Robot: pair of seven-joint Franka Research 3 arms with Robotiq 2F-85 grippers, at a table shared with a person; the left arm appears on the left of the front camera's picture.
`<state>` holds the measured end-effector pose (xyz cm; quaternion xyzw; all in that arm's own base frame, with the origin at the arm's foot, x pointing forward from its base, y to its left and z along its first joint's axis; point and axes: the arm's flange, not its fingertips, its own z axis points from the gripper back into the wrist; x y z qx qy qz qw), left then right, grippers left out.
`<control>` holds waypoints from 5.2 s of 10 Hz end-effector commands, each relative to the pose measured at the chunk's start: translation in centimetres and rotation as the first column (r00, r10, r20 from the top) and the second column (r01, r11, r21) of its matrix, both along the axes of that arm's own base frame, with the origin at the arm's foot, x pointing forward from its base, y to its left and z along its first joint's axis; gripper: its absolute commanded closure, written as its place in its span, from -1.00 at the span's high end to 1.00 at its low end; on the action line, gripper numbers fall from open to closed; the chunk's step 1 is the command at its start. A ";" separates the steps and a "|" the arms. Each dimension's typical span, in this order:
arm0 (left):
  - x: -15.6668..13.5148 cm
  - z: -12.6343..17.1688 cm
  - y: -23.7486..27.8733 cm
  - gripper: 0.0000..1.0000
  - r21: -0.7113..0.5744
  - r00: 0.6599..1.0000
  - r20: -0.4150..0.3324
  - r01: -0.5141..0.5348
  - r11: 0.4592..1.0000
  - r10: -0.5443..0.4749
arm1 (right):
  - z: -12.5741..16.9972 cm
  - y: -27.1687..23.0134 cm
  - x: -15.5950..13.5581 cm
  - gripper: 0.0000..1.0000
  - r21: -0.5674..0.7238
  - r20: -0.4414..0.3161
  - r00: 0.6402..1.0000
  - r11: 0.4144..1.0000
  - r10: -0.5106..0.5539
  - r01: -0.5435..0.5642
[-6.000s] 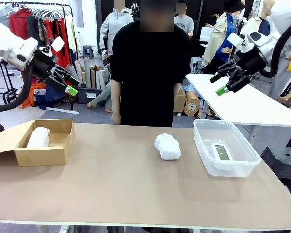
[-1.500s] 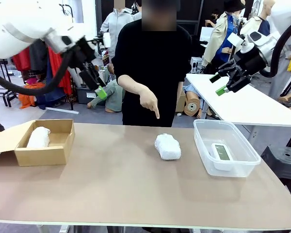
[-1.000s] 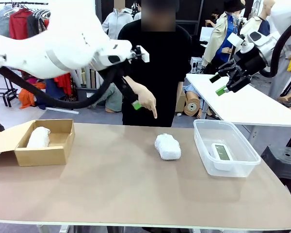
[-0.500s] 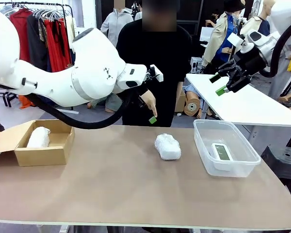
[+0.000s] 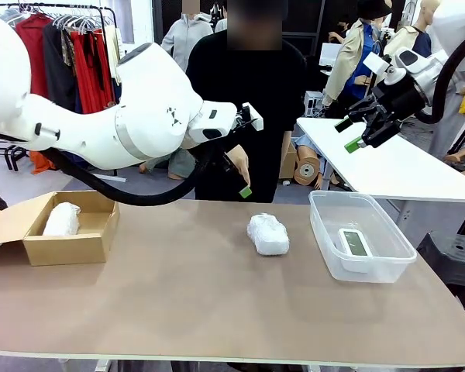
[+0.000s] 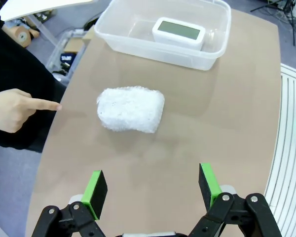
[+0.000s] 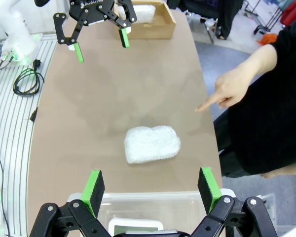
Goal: Separate and place wrapped and unwrapped clocks.
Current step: Pick up the Digital clock indicated by the person.
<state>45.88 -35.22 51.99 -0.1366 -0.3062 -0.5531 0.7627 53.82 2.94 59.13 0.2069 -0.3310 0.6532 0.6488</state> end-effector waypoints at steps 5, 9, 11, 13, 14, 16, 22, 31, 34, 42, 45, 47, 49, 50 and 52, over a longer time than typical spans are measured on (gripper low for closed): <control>2.4 -1.1 -5.8 0.93 0.111 0.890 -0.041 -0.447 0.887 0.454 | 0.1 0.0 0.0 1.00 0.000 0.002 1.000 1.000 0.001 -0.001; 5.0 -3.0 -12.4 0.93 0.193 0.756 -0.161 -0.606 0.771 0.635 | 0.1 0.0 0.0 1.00 0.000 0.002 1.000 1.000 0.001 -0.001; 5.1 -3.0 -13.6 0.93 0.190 0.765 -0.193 -0.585 0.789 0.614 | 0.1 0.0 0.0 1.00 0.000 0.002 1.000 1.000 0.001 -0.001; 5.9 -3.8 -14.5 0.93 0.218 0.687 -0.165 -0.675 0.705 0.708 | 0.1 0.0 0.0 1.00 0.000 0.002 1.000 1.000 0.001 -0.001; 6.1 -4.5 -15.1 0.93 0.222 0.691 -0.199 -0.659 0.719 0.695 | 0.1 0.0 0.0 1.00 0.000 0.002 1.000 1.000 0.001 -0.001; 4.8 -3.9 -14.4 0.93 0.202 0.739 -0.191 -0.614 0.763 0.646 | 0.1 0.0 0.0 1.00 0.000 0.002 1.000 1.000 0.001 -0.001; 7.1 -5.0 -17.4 0.93 0.300 0.524 -0.217 -0.767 0.567 0.824 | 0.1 0.0 0.0 1.00 0.000 0.002 1.000 1.000 0.001 -0.001; 12.5 -11.4 -18.3 0.93 0.268 0.295 -0.318 -0.884 0.384 0.901 | 0.1 0.0 0.0 1.00 0.000 0.002 1.000 1.000 0.001 -0.001; 13.0 -13.1 -19.4 0.93 0.252 0.313 -0.304 -0.884 0.393 0.900 | 0.1 0.0 0.0 1.00 0.000 0.002 1.000 1.000 0.001 -0.001; 13.2 -15.6 -20.7 1.00 0.297 0.250 -0.270 -0.897 0.327 0.930 | 0.1 0.0 0.0 1.00 0.000 0.002 1.000 1.000 0.001 -0.001; 13.4 -16.5 -20.3 1.00 0.302 0.249 -0.264 -0.896 0.325 0.932 | 0.1 0.0 0.0 1.00 0.000 0.002 1.000 1.000 0.001 -0.001; 13.4 -17.0 -19.9 1.00 0.311 0.241 -0.258 -0.896 0.316 0.936 | 0.1 0.0 0.0 1.00 0.000 0.002 1.000 1.000 0.001 -0.001; 13.6 -17.7 -19.8 1.00 0.326 0.239 -0.251 -0.892 0.314 0.938 | 0.1 0.0 0.0 1.00 0.000 0.002 1.000 1.000 0.001 -0.001; 13.7 -18.1 -19.6 1.00 0.333 0.234 -0.241 -0.891 0.307 0.942 | 0.1 0.0 0.0 1.00 0.000 0.002 1.000 1.000 0.001 -0.001; 13.8 -18.8 -19.6 1.00 0.348 0.227 -0.239 -0.888 0.302 0.944 | 0.1 0.0 0.0 1.00 0.000 0.002 1.000 1.000 0.001 -0.001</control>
